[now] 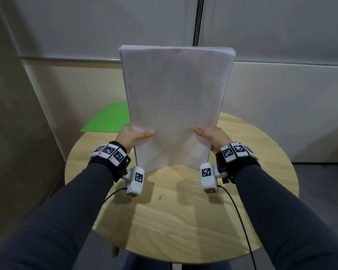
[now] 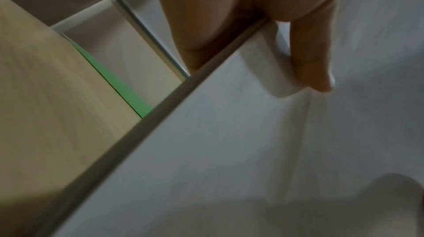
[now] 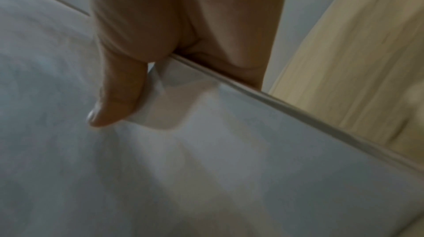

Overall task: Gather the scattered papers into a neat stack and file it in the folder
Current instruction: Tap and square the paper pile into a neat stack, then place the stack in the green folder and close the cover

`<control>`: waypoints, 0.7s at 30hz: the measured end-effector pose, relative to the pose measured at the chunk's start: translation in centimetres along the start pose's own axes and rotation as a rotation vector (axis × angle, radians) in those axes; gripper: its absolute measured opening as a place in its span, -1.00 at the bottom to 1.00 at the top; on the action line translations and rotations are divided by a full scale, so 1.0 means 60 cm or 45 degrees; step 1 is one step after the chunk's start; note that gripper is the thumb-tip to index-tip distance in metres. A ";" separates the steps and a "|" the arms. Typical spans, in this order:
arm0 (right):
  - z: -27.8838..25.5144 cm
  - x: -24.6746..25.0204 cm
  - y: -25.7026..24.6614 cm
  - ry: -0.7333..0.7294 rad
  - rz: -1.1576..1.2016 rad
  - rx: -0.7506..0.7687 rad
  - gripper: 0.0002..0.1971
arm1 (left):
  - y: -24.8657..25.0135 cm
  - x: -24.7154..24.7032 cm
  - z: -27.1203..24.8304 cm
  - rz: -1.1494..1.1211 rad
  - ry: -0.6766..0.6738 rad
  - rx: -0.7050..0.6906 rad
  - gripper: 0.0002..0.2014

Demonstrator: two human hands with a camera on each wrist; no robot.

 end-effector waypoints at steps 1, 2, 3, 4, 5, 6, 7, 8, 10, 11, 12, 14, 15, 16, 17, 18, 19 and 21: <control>0.003 0.001 0.012 -0.027 -0.045 -0.049 -0.23 | -0.004 0.001 -0.001 0.005 -0.004 0.012 -0.63; 0.007 0.001 0.026 -0.050 -0.107 -0.094 -0.16 | -0.005 0.000 -0.003 0.014 0.009 0.015 -0.74; 0.018 0.003 0.044 -0.052 -0.194 -0.130 -0.03 | -0.006 0.000 -0.003 0.023 0.028 0.006 -0.78; 0.024 0.005 0.055 -0.049 -0.287 -0.156 0.09 | -0.006 0.000 -0.004 0.050 0.055 -0.011 -0.78; 0.026 0.005 0.057 -0.074 -0.332 -0.145 0.10 | -0.005 -0.002 -0.005 0.070 0.083 -0.035 -0.78; 0.035 0.009 0.063 -0.065 -0.361 -0.129 0.01 | -0.003 -0.006 -0.008 0.079 0.109 -0.062 -0.78; 0.022 0.008 0.044 -0.043 -0.385 -0.103 -0.11 | -0.001 -0.009 -0.008 0.080 0.123 -0.088 -0.79; 0.007 0.011 0.024 -0.016 -0.398 -0.077 -0.17 | 0.003 -0.015 -0.008 0.075 0.131 -0.107 -0.81; -0.002 0.020 0.008 -0.009 -0.340 -0.046 -0.25 | 0.021 -0.025 -0.006 0.039 0.125 -0.134 -0.83; -0.006 0.020 0.007 -0.036 -0.267 -0.042 -0.31 | 0.032 -0.026 -0.001 0.009 0.116 -0.156 -0.83; -0.009 0.021 0.009 -0.075 -0.195 -0.054 -0.31 | 0.046 -0.028 0.004 -0.023 0.117 -0.181 -0.82; -0.017 0.017 0.014 -0.179 -0.088 -0.091 -0.32 | 0.074 -0.028 0.016 -0.073 0.146 -0.213 -0.81; -0.021 0.014 0.015 -0.245 -0.049 -0.076 -0.43 | 0.083 -0.026 0.025 -0.091 0.163 -0.215 -0.82; -0.022 0.010 0.016 -0.294 -0.004 -0.062 -0.54 | 0.088 -0.024 0.032 -0.109 0.175 -0.198 -0.83; -0.022 0.008 0.015 -0.317 0.038 -0.055 -0.60 | 0.091 -0.023 0.038 -0.122 0.174 -0.176 -0.82; -0.020 0.008 0.012 -0.320 0.081 -0.050 -0.63 | 0.093 -0.024 0.043 -0.122 0.164 -0.151 -0.80; -0.017 0.008 0.006 -0.311 0.120 -0.038 -0.65 | 0.092 -0.025 0.051 -0.101 0.146 -0.116 -0.77; -0.007 0.012 -0.010 -0.281 0.149 0.002 -0.72 | 0.090 -0.024 0.071 -0.033 0.146 -0.020 -0.75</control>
Point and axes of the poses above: each hand's wrist, its own z-axis towards the middle knuckle, its own x-axis out of the back of the hand, y = z × x, the point moved 5 cm from there along z, towards the middle knuckle, and after that the axes turned 11 degrees about -z, right-handed, at the moved point
